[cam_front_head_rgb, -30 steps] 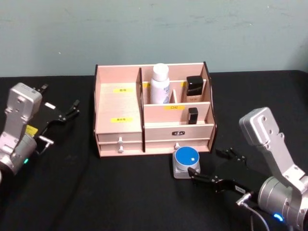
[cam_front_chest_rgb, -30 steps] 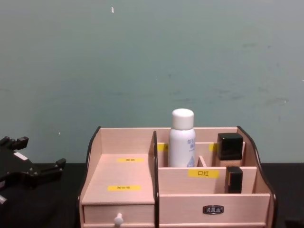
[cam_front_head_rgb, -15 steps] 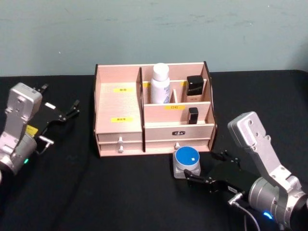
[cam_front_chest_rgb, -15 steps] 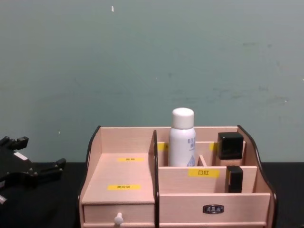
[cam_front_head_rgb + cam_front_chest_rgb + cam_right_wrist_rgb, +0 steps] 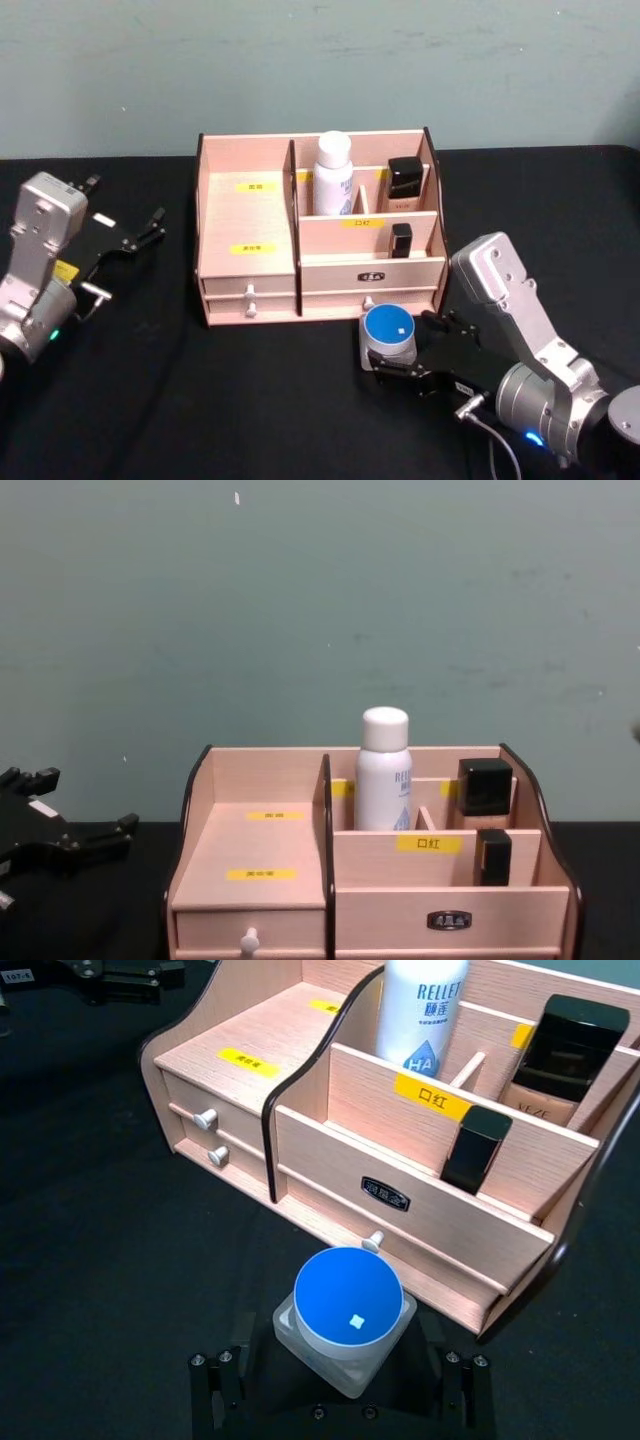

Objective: Pick up the facial cleanser and watermelon frost from the table and place them into the tiered storage box.

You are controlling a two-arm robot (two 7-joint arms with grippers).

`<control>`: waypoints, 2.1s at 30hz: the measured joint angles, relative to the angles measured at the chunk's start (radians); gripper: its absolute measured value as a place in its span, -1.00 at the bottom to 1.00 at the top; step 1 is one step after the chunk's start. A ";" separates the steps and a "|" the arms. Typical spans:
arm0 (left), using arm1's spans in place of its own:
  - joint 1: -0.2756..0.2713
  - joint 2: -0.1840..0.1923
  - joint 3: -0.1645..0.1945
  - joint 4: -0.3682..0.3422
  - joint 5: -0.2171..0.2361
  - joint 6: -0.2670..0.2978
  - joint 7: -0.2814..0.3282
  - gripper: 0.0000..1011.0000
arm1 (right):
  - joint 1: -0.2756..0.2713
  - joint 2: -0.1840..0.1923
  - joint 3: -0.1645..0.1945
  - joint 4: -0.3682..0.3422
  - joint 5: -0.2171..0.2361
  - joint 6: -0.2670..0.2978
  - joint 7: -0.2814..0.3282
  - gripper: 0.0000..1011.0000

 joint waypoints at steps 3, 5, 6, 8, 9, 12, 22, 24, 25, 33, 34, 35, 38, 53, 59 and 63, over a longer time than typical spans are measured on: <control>0.000 0.000 0.000 0.000 0.000 0.000 0.000 0.98 | 0.009 -0.008 -0.003 0.013 -0.011 -0.002 0.009 0.98; 0.000 0.000 0.000 0.000 0.000 0.000 0.000 0.98 | 0.012 -0.010 -0.004 0.018 -0.016 -0.002 0.013 0.98; 0.000 0.000 0.000 0.000 0.000 0.000 0.000 0.98 | 0.013 -0.011 -0.004 0.020 -0.018 -0.002 0.014 0.98; 0.000 0.000 0.000 0.000 0.000 0.000 0.000 0.98 | 0.015 -0.015 -0.004 0.026 -0.024 -0.002 0.018 0.98; 0.000 0.000 0.000 0.000 0.000 0.000 0.000 0.98 | 0.016 -0.019 -0.004 0.030 -0.027 -0.002 0.021 0.98; 0.000 0.000 0.000 0.000 0.000 0.000 0.000 0.98 | 0.016 -0.023 -0.002 0.033 -0.033 -0.003 0.023 0.98; 0.000 0.000 0.000 0.000 0.000 0.000 0.000 0.98 | 0.017 -0.044 0.003 0.046 -0.059 -0.008 0.036 0.98; 0.000 0.000 0.000 0.000 0.000 0.000 0.000 0.98 | 0.018 -0.048 0.004 0.048 -0.063 -0.008 0.037 0.98; 0.000 0.000 0.000 0.000 0.000 0.000 0.000 0.98 | 0.019 -0.051 0.005 0.050 -0.067 -0.009 0.039 0.98; 0.000 0.000 0.000 0.000 0.000 0.000 0.000 0.98 | 0.028 -0.068 0.009 0.066 -0.081 -0.010 0.050 0.98; 0.000 0.000 0.000 0.000 0.000 0.000 0.000 0.98 | 0.030 -0.070 0.010 0.069 -0.082 -0.010 0.051 0.98; 0.000 0.000 0.000 0.000 0.000 0.000 0.000 0.98 | 0.033 -0.074 0.011 0.074 -0.084 -0.010 0.054 0.98; 0.000 0.000 0.000 0.000 0.000 0.000 0.000 0.98 | 0.037 -0.079 0.011 0.081 -0.088 -0.011 0.057 0.98; 0.000 0.000 0.000 0.000 0.000 0.000 0.000 0.98 | 0.061 -0.097 0.014 0.115 -0.103 -0.024 0.072 0.98; 0.000 0.000 0.000 0.000 0.000 0.000 0.000 0.98 | 0.068 -0.104 0.015 0.127 -0.104 -0.029 0.076 0.98; 0.000 0.000 0.000 0.000 0.000 0.000 0.000 0.98 | 0.074 -0.106 0.016 0.135 -0.103 -0.031 0.080 0.98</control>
